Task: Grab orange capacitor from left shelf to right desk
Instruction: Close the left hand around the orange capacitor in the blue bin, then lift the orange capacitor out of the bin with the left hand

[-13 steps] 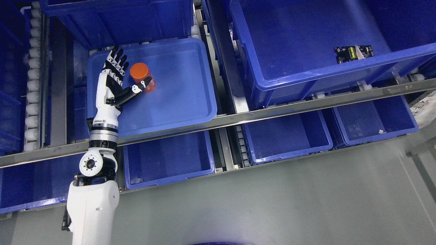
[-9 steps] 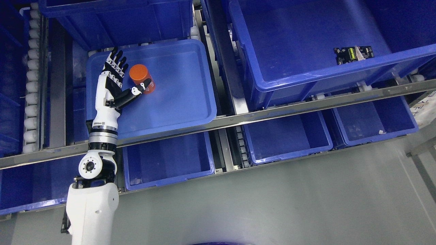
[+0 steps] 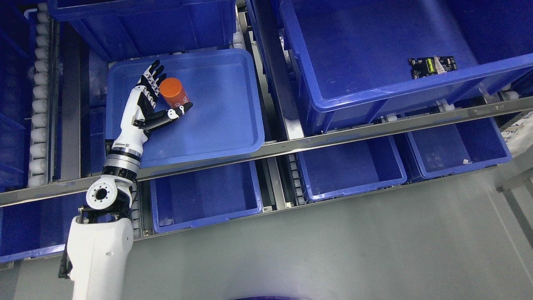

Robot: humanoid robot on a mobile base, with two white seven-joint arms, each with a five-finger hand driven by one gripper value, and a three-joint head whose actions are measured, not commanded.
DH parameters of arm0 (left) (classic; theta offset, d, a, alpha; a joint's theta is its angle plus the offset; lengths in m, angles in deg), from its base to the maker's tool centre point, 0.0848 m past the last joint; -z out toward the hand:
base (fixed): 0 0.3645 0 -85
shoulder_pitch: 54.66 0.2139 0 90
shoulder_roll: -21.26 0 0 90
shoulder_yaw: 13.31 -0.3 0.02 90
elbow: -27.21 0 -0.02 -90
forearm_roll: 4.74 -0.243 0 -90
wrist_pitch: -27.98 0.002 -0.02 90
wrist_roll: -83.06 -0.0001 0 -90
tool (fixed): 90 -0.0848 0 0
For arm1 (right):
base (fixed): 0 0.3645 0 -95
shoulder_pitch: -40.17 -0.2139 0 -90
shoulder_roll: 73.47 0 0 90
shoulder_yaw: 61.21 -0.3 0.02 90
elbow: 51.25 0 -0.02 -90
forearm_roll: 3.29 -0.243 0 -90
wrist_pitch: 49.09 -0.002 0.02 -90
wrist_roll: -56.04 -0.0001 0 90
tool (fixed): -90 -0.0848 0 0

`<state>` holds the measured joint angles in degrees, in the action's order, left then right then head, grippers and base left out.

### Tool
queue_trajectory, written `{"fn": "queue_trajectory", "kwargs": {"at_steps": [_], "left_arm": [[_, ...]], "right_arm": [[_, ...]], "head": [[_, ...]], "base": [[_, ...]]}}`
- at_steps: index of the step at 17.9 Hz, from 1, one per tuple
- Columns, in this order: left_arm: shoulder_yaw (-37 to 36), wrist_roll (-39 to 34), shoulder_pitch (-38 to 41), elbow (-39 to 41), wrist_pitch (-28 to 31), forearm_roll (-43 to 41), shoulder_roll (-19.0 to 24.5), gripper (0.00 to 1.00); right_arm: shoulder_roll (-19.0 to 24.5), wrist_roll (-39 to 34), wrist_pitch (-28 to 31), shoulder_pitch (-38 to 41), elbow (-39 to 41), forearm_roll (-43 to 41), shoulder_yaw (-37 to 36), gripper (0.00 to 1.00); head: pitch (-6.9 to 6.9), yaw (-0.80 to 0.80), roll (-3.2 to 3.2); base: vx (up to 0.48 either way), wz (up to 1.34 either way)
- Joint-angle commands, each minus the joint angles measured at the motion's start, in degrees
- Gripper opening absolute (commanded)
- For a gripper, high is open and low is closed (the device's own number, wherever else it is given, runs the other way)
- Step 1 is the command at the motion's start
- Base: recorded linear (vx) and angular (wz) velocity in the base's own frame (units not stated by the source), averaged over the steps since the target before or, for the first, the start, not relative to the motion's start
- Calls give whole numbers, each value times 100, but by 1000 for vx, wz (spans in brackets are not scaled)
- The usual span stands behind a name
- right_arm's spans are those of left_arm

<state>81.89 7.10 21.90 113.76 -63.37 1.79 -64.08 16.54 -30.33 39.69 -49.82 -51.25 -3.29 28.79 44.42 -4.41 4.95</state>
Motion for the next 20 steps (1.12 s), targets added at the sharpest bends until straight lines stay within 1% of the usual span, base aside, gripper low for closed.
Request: {"fn": "queue_trajectory", "kwargs": {"at_steps": [1,5,8,9,12,14,16,18,19,20], "left_arm": [[-282,213,-430,-111,336,-336,334,98],[-388,318,-721,-533,363,-565,298,98],[-397,451,-730,-595,363,-583,325,93],[-397,468,-721,-595,363,-618,342,89],[-309,617,-703,-727,302,-601,316,69],[-73,723,-695,-806,232,-592,237,52],[95,750,-633,-832,83,-574,53,38],[323,907,-624,-850,-215,-531,-123,23],[481,960,-624,-885,-374,-513,-289,14],[561,995,-624,-911,-479,-504,-366,8]], "right_arm": [[-101,-3,-1,113,100,18,-97,100],[-101,-3,-1,113,100,18,-97,100],[-101,-3,-1,113,100,18,-97,100],[-101,-3,-1,113,100,18,-97,100],[-101,-3,-1,113,100,18,-97,100],[-101,-3,-1,113,100,18,-97,100],[-101,-3,-1,113,100,18,-97,100],[-101,-3,-1,113,100,18,-97,100],[-101,-3,-1,113,100,18,-97,100],[-101,-3,-1,113,100,18,-97,100]], "head": [[0,0,0],[0,0,0],[0,0,0],[0,0,0],[0,0,0],[0,0,0],[0,0,0],[0,0,0],[0,0,0],[0,0,0]], "base": [[0,0],[0,0],[0,0],[0,0],[0,0],[0,0],[0,0],[0,0],[0,0],[0,0]]}}
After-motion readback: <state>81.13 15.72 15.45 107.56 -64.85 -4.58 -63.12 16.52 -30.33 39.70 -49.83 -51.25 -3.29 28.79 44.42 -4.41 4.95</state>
